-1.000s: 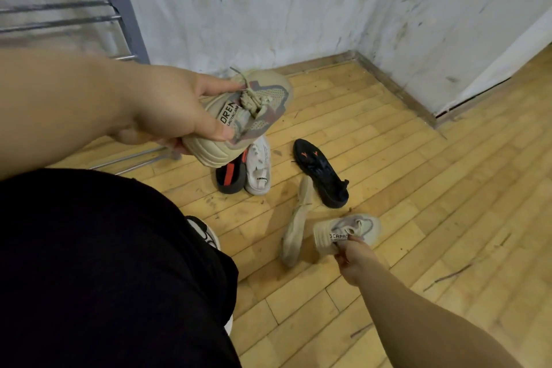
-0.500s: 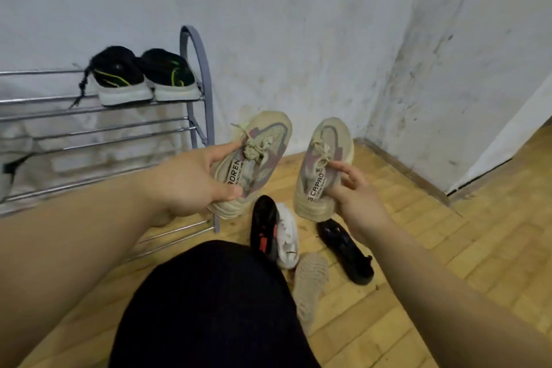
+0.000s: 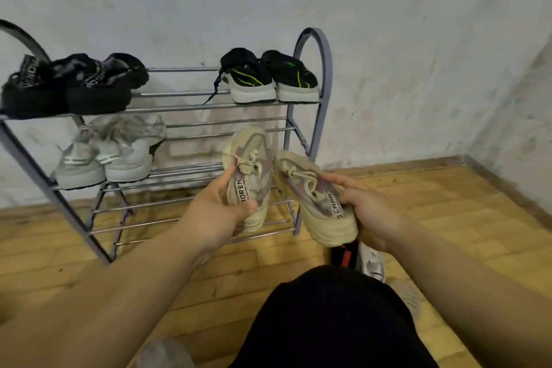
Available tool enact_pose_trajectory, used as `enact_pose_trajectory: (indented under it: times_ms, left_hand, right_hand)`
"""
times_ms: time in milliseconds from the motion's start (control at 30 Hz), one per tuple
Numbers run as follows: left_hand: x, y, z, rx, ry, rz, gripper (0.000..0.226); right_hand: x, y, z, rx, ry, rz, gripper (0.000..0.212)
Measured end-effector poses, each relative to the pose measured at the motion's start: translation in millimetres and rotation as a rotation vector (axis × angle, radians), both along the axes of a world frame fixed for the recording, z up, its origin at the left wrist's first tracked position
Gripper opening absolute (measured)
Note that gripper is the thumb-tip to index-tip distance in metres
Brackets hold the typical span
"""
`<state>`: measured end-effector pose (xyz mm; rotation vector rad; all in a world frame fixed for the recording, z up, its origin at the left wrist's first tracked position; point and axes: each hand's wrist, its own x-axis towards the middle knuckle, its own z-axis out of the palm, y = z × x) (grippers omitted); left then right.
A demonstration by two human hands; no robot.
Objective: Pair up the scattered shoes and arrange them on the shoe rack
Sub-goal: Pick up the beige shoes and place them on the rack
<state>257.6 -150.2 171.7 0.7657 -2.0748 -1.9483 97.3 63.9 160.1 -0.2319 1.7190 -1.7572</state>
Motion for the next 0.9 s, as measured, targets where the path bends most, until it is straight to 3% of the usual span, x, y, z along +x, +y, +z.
enact_pose_trajectory:
  times_ms: [67, 200, 267, 333, 433, 467, 567, 633, 900]
  left_hand:
    - [-12, -14, -3, -0.018, 0.027, 0.034, 0.084]
    - [-58, -42, -8, 0.180, 0.134, 0.158, 0.083]
    - [-79, -51, -5, 0.156, 0.148, 0.178, 0.088]
    - [-98, -65, -7, -0.039, 0.096, 0.162, 0.088]
    - [-110, -85, -12, -0.702, -0.226, 0.084, 0.076]
    - [-109, -90, -15, -0.817, -0.313, 0.035, 0.082]
    - [-108, -105, -31, -0.751, -0.451, -0.168, 0.104]
    - [-108, -110, -39, -0.740, -0.451, -0.224, 0.106]
    - [-110, -104, -48, -0.798, -0.364, -0.116, 0.098]
  right_hand:
    - [-8, -32, -2, -0.019, 0.030, -0.035, 0.053]
    - [-44, -98, -4, 0.005, 0.121, -0.070, 0.053]
    - [-61, -121, 4, 0.018, 0.152, -0.063, 0.043]
    - [-82, -144, 7, 0.120, 0.273, -0.027, 0.034]
    - [-97, -163, -2, 0.454, 0.608, -0.012, 0.033]
    - [-94, -162, -7, 0.526, 0.665, 0.014, 0.039]
    - [-77, -146, -23, 0.770, 0.815, 0.160, 0.073]
    - [-73, -136, -28, 0.867, 0.899, 0.161, 0.084]
    - [-71, -138, -44, 0.700, 1.081, -0.008, 0.069]
